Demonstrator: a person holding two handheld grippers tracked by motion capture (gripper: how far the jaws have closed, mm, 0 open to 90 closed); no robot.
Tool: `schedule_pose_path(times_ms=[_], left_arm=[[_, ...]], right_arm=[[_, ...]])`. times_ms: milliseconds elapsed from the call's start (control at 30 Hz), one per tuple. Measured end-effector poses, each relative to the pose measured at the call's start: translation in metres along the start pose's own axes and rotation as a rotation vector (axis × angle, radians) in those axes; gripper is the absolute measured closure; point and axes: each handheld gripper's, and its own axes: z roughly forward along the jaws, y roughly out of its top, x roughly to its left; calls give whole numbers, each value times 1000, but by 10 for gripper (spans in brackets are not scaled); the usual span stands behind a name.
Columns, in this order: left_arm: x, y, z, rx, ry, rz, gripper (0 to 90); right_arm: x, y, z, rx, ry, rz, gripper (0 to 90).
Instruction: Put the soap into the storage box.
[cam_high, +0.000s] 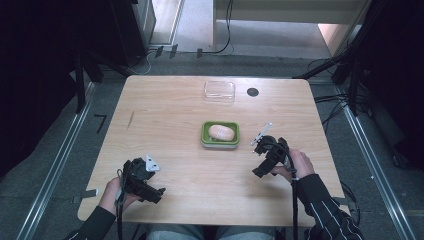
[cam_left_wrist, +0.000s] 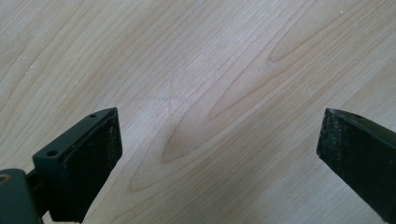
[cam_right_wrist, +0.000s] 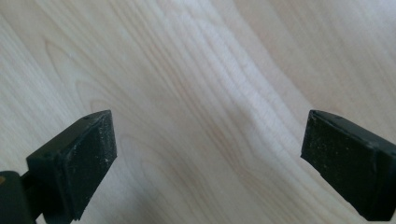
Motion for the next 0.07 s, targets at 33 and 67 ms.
schedule_pose_path(times_ms=[33,67], left_arm=[[0,1,1,4,1,6,5],[0,1,1,4,1,6,6]], right_arm=[[0,-4,2,9,2,-5,39],[0,-4,2,9,2,-5,39]])
